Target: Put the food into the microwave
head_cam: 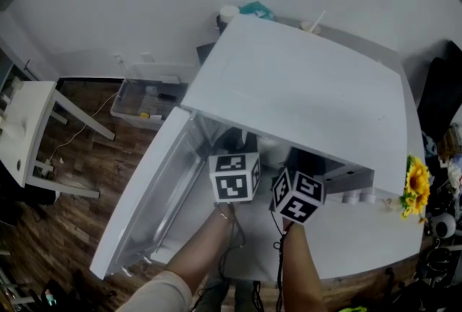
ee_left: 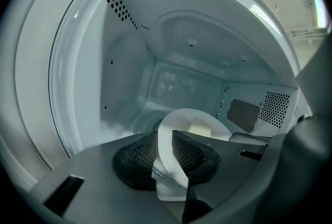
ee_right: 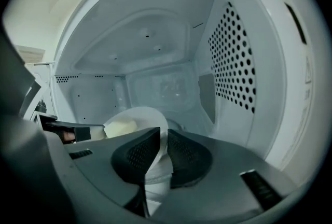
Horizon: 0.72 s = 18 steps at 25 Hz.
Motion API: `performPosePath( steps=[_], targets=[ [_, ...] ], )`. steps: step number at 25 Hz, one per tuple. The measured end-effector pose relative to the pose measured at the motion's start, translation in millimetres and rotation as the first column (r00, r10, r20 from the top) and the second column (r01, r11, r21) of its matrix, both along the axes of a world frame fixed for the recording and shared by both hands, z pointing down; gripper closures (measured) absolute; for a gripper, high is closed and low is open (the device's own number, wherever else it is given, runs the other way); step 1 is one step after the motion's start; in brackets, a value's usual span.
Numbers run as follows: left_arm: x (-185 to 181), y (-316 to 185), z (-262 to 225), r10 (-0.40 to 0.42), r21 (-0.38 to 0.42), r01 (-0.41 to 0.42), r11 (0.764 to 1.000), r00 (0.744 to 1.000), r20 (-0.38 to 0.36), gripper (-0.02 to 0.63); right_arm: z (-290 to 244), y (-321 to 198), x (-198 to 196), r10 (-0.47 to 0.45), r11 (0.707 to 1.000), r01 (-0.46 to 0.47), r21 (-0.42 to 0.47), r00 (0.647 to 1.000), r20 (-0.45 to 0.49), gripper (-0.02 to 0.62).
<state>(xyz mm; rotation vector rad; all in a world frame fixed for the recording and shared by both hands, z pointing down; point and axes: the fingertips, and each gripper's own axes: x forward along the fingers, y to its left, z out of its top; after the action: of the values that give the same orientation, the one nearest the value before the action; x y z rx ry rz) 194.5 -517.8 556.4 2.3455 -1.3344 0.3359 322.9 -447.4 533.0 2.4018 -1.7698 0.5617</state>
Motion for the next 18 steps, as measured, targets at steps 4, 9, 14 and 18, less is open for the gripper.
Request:
performPosePath(
  steps=[4, 9, 14, 18],
  targets=[
    [1, 1, 8, -0.012, -0.015, 0.012, 1.000, 1.000, 0.019, 0.515, 4, -1, 0, 0.009, 0.999, -0.010, -0.039, 0.999, -0.033, 0.538],
    [3, 0, 15, -0.006, -0.036, 0.007, 0.999, 1.000, 0.026, 0.515, 11, 1, 2, -0.004, 0.995, 0.001, -0.095, 1.000, -0.024, 0.535],
    [5, 0, 15, -0.002, -0.031, 0.003, 0.999, 0.999, 0.046, 0.515, 16, 1, 3, 0.008, 0.991, -0.013, -0.130, 0.999, -0.042, 0.535],
    [4, 0, 15, -0.011, -0.028, 0.013, 1.000, 0.998, 0.054, 0.515, 15, 1, 4, 0.031, 0.992, -0.038, -0.121, 0.998, -0.059, 0.535]
  ],
)
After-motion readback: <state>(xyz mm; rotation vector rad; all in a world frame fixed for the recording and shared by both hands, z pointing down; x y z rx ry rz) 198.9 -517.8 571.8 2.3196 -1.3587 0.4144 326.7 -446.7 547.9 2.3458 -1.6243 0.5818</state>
